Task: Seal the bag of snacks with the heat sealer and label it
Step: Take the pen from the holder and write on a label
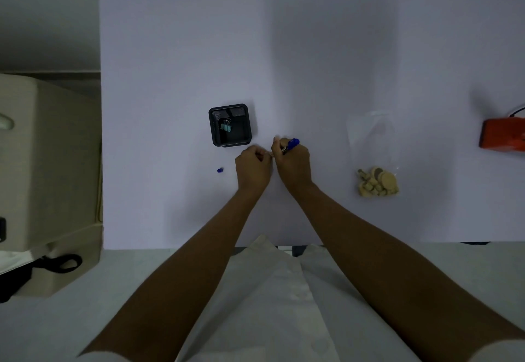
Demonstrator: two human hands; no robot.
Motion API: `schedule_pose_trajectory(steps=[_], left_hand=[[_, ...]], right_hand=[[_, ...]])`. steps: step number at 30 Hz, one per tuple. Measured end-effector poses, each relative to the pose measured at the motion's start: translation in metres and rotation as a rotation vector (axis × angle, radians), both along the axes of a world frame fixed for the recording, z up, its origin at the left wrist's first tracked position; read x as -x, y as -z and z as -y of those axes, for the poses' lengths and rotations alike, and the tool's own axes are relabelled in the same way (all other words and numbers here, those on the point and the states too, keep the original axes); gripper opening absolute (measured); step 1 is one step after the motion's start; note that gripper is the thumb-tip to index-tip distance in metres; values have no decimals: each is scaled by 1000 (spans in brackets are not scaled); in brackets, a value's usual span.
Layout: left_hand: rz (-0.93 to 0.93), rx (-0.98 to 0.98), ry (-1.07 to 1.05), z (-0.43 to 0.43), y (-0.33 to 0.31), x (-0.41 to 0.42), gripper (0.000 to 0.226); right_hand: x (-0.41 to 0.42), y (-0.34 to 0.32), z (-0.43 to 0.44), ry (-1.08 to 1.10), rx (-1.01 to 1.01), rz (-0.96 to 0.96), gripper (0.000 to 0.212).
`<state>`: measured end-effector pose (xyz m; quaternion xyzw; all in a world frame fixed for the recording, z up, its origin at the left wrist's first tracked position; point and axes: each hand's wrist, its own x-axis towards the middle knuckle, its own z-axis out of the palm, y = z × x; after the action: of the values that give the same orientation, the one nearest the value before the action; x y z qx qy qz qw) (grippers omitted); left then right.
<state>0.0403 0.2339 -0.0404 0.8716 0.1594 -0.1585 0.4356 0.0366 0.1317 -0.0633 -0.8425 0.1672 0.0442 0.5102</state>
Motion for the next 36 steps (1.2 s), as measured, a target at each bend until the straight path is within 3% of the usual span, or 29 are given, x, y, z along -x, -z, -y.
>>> schedule_pose_trajectory(steps=[21,36], left_hand=[[-11,-7,6,0,1,1,18],[-3,12,4,-1,0,0,11]], right_hand=[[6,-4,-11,-2,-56,9,39],[8,-2,-1,44,-31,8,41]])
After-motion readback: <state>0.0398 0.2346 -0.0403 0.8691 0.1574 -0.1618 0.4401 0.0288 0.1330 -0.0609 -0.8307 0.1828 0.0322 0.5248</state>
